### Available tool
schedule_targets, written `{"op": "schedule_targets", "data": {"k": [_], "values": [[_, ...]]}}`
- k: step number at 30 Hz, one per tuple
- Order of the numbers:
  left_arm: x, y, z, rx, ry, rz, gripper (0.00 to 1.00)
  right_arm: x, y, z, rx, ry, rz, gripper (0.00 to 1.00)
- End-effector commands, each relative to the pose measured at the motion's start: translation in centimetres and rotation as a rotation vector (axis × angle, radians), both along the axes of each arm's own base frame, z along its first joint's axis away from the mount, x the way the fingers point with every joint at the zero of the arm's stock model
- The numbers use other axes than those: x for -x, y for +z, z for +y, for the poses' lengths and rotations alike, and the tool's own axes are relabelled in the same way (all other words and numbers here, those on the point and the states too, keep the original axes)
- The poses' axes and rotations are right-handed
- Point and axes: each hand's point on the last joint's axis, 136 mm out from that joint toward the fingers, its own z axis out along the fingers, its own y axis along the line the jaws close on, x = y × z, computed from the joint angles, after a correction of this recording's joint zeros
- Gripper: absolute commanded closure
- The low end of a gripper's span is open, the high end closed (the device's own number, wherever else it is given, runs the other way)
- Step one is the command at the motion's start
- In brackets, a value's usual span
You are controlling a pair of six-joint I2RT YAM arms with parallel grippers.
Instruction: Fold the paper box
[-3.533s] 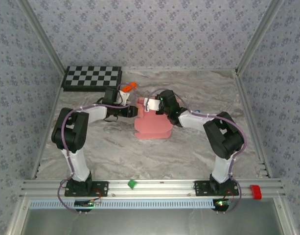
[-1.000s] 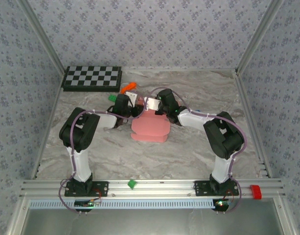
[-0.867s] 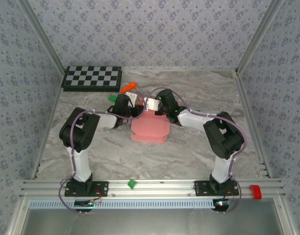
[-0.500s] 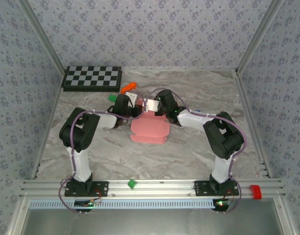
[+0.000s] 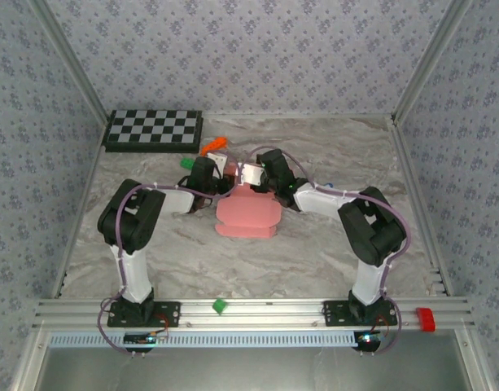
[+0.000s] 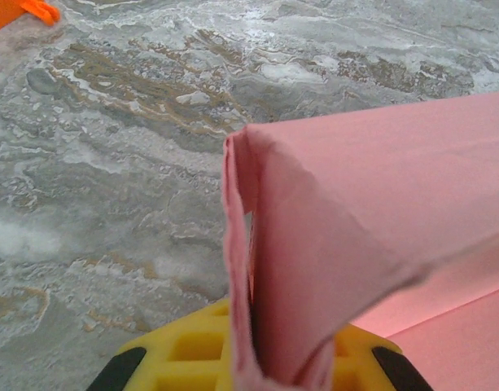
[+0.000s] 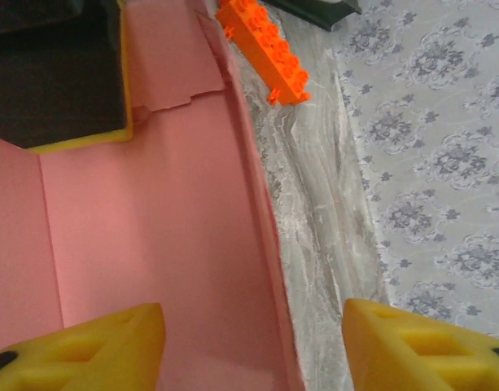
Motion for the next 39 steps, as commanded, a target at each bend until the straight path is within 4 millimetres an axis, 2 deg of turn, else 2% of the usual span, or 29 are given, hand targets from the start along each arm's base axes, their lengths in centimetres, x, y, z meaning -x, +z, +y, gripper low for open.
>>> {"op": "schedule_targets", "data": {"k": [1, 6, 10, 13, 15, 17, 21, 25, 26, 33, 36, 39], "values": [[0.2, 1.3, 0.5, -0.023, 0.040, 0.005, 0.91, 0.3, 5.0, 0.1, -0.127, -0.063, -0.053, 0.35], [0.5, 1.6, 1.6, -0.062, 0.100, 0.020, 0.91, 0.8, 8.7, -1.2, -0.241, -0.186, -0.035, 0.28], [0.8, 2.2, 2.4, -0.075, 0.155, 0.027, 0.92, 0.8, 11.3, -3.0, -0.388, -0.362, 0.042, 0.28], [1.1, 2.8, 3.2, -0.055, 0.216, 0.048, 0.94, 1.2, 11.5, -4.9, -0.501, -0.516, 0.161, 0.28], [1.5, 3.3, 3.2, -0.038, 0.217, 0.061, 0.94, 1.1, 11.1, -6.2, -0.563, -0.631, 0.222, 0.28], [1.8, 3.7, 3.2, -0.030, 0.219, 0.074, 0.94, 1.3, 10.1, -6.5, -0.591, -0.697, 0.299, 0.29], [2.1, 4.5, 3.0, -0.032, 0.207, 0.097, 0.94, 1.3, 8.4, -6.6, -0.619, -0.773, 0.389, 0.32], [2.3, 5.0, 2.9, -0.044, 0.194, 0.106, 0.94, 1.0, 7.8, -6.1, -0.633, -0.775, 0.432, 0.39], [2.4, 5.0, 3.0, -0.051, 0.196, 0.110, 0.94, 0.9, 7.6, -6.1, -0.628, -0.783, 0.442, 0.42], [2.6, 5.5, 3.1, -0.055, 0.196, 0.108, 0.93, -0.1, 5.4, -6.5, -0.600, -0.805, 0.540, 0.78], [2.7, 5.5, 3.2, -0.057, 0.198, 0.106, 0.94, -0.4, 5.0, -6.4, -0.594, -0.802, 0.553, 0.86], [2.7, 5.5, 3.2, -0.058, 0.202, 0.108, 0.93, -0.6, 4.3, -6.5, -0.589, -0.806, 0.578, 0.89]]}}
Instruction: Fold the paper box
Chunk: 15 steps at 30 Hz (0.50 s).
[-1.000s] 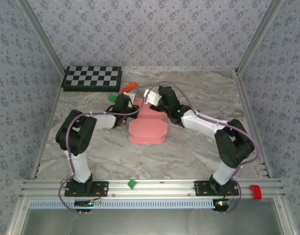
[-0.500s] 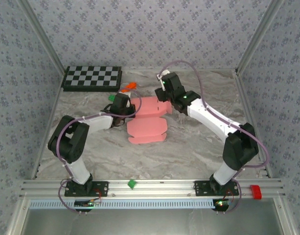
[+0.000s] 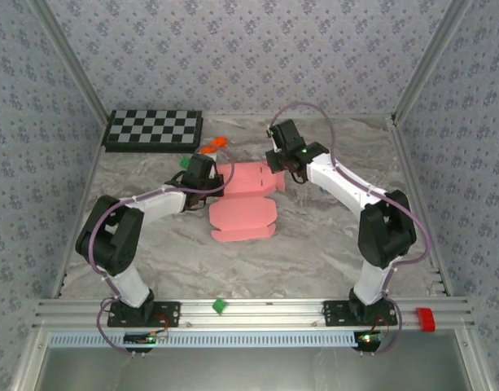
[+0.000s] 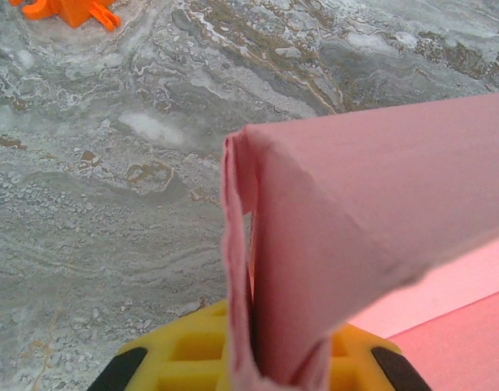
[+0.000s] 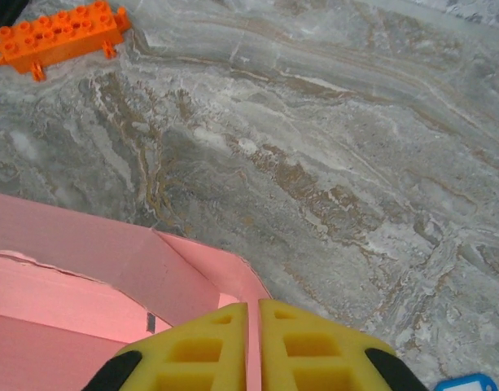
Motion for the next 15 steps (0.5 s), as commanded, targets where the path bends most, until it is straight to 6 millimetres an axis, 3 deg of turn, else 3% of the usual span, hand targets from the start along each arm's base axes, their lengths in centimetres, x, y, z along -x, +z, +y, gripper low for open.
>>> {"op": "schedule_targets", "data": {"k": [1, 15], "values": [[-0.5, 2.6, -0.5, 0.025, 0.003, -0.044, 0.94, 0.0, -0.5, 0.5, -0.016, 0.014, 0.045, 0.89], [-0.5, 3.1, -0.4, 0.032, 0.014, -0.050, 0.94, -0.3, -3.1, 0.5, 0.013, 0.004, 0.104, 0.90]]}}
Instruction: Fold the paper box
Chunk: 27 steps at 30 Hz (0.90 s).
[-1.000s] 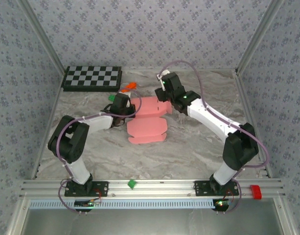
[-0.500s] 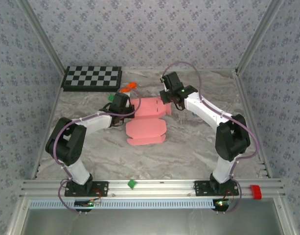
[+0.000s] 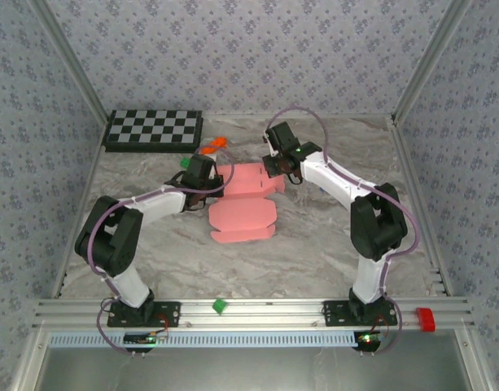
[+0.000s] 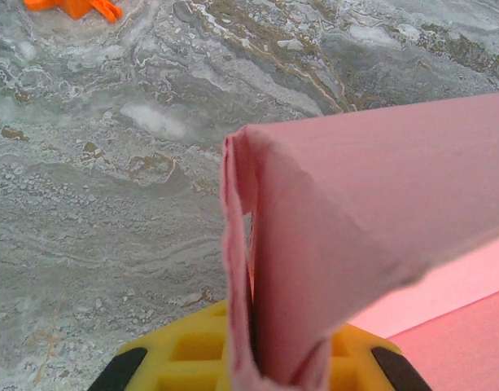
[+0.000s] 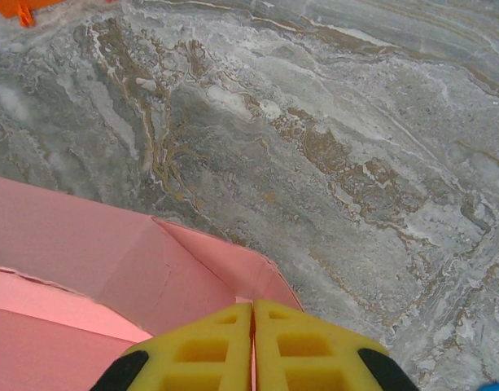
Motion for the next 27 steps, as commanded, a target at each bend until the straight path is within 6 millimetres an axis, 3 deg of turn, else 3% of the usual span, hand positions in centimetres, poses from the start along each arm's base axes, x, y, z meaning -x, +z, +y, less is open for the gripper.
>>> {"op": "schedule_targets", "data": {"k": [1, 16, 27], "values": [[-0.8, 3.1, -0.5, 0.038, 0.017, -0.060, 0.94, -0.3, -0.1, -0.2, 0.000, -0.019, 0.021, 0.90], [-0.9, 3.6, -0.9, 0.077, 0.024, -0.063, 0.94, 0.5, -1.3, 2.5, -0.161, 0.036, 0.073, 0.92], [-1.2, 3.2, -1.1, 0.141, 0.078, -0.033, 0.94, 0.4, -1.0, 4.7, -0.344, 0.036, 0.090, 0.94]]}}
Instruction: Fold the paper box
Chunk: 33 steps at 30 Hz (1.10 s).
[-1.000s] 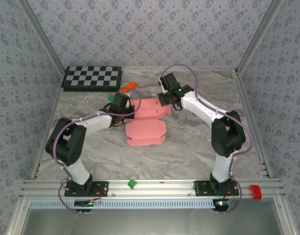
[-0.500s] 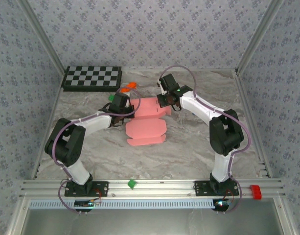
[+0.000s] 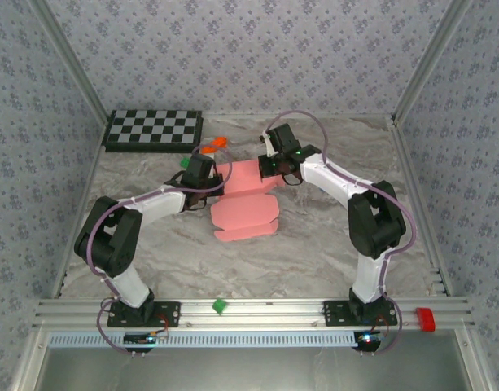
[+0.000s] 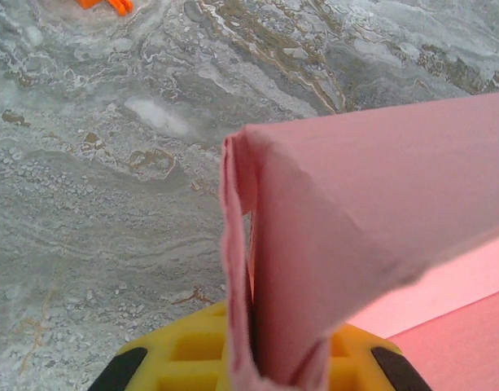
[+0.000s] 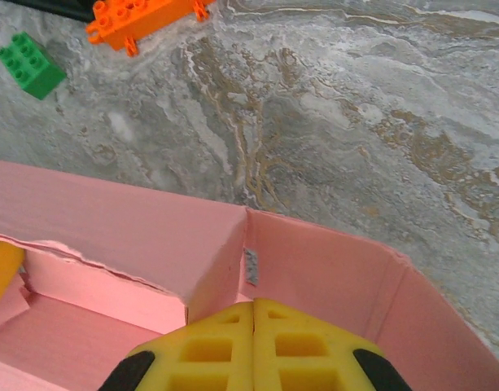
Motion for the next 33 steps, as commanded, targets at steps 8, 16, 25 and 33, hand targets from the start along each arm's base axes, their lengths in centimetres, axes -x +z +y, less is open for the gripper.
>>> {"op": "schedule_targets", "data": {"k": [8, 16, 25, 33], "values": [[-1.3, 2.3, -1.4, 0.120, 0.052, -0.031, 0.94, 0.3, -0.1, 2.3, -0.195, 0.011, 0.038, 0.94], [-1.0, 2.5, -1.1, 0.073, 0.015, -0.051, 0.94, 0.1, -0.3, -0.5, -0.012, -0.035, 0.017, 0.94], [-0.9, 2.6, -0.7, 0.047, 0.012, -0.059, 0.94, 0.8, -1.2, -4.0, 0.195, -0.110, 0.026, 0.94], [-0.8, 2.5, -0.6, 0.042, 0.017, -0.057, 0.94, 1.6, -1.9, -5.2, 0.290, -0.126, 0.038, 0.95]]}}
